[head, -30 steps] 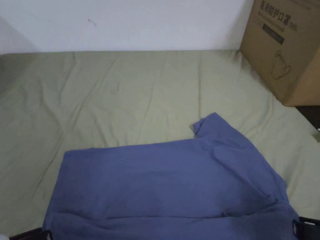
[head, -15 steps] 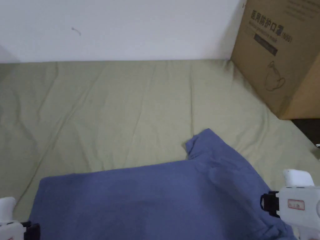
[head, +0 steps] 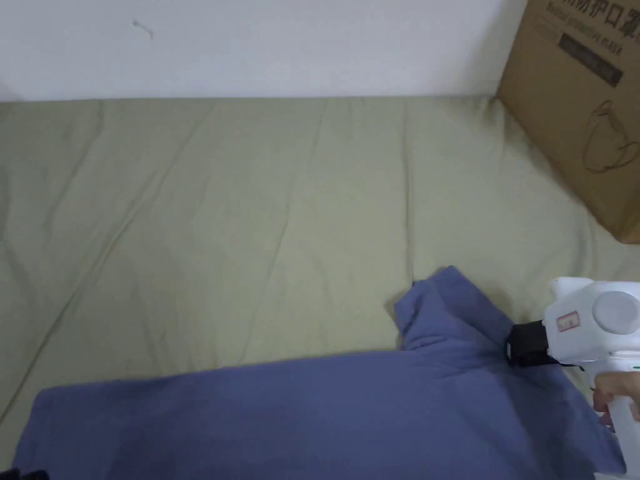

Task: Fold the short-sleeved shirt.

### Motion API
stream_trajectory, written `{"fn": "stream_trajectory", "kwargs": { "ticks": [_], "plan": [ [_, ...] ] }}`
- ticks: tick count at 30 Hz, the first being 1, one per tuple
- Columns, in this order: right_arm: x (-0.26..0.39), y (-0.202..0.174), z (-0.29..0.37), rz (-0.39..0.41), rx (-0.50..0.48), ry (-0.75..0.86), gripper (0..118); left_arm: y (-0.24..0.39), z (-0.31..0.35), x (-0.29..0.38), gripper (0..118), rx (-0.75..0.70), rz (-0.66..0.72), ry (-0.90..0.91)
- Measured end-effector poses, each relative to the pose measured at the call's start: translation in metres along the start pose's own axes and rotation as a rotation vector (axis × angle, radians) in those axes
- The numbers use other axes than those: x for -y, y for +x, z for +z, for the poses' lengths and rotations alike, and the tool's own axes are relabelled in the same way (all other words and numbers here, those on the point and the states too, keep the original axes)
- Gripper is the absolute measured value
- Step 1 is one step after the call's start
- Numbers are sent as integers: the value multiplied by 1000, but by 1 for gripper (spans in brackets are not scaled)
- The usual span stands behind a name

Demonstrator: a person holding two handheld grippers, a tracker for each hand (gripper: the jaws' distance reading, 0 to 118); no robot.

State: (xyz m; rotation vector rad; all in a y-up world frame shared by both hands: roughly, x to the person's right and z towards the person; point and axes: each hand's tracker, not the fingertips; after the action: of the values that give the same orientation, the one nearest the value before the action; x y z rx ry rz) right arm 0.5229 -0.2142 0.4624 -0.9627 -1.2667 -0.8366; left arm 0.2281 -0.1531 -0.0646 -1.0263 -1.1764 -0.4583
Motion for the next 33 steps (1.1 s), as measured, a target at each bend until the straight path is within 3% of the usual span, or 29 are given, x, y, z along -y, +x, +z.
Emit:
{"fn": "stream_trajectory", "kwargs": {
  "ticks": [1, 2, 3, 4, 5, 6, 12, 13, 16, 17, 18, 19, 21, 22, 25, 29, 33],
  "plan": [
    [2, -1, 1, 6, -10, 22, 67, 0, -2, -3, 18, -1, 0, 1],
    [1, -2, 8, 45, -7, 41, 62, -1, -3, -7, 41, -5, -10, 3],
    [2, -4, 10, 70, -6, 55, 46, -2, -6, -12, 63, 0, -39, 7],
    [3, -6, 13, 90, -5, 67, 9, -3, -8, -17, 77, 2, -49, 20],
    [-4, 1, 6, 41, 11, 82, 1, -6, -11, -23, 80, -4, -50, 29],
    [-2, 0, 5, -7, -12, 66, 1, -9, -16, -30, 81, -16, -41, 34],
    [-6, 10, 11, 33, -35, 42, 1, -34, -63, -77, 89, -48, 31, 1],
    [-2, 0, 25, 42, 10, 58, 1, -36, -77, -84, 88, -40, 36, -20],
    [-4, -1, 29, 5, -2, 59, 1, -34, -121, -91, 85, 18, 71, -112],
    [-6, 3, 21, -13, -45, 34, 1, -28, -128, -89, 82, -92, 46, -135],
    [-7, 5, 22, -21, -49, 32, 1, -19, -126, -87, 74, -110, -30, -122],
    [-9, 8, 25, -25, -53, 36, 1, -11, -113, -90, 49, -134, -65, -108],
    [-6, 8, 42, -40, -50, 64, 1, -2, -104, -92, 15, -171, -57, -82],
    [-5, 10, 54, -62, -83, 81, 1, -1, -106, -94, 10, -148, -47, -90],
    [-4, 17, 85, -134, -147, 138, 1, 12, -100, -97, 6, -146, -77, -122],
    [4, 25, 125, -115, -176, 183, 1, 18, -63, -96, 4, -38, -99, -71],
    [25, 35, 174, -94, -186, 236, 1, 10, -1, -91, 4, -49, -107, 28]
  ]
}}
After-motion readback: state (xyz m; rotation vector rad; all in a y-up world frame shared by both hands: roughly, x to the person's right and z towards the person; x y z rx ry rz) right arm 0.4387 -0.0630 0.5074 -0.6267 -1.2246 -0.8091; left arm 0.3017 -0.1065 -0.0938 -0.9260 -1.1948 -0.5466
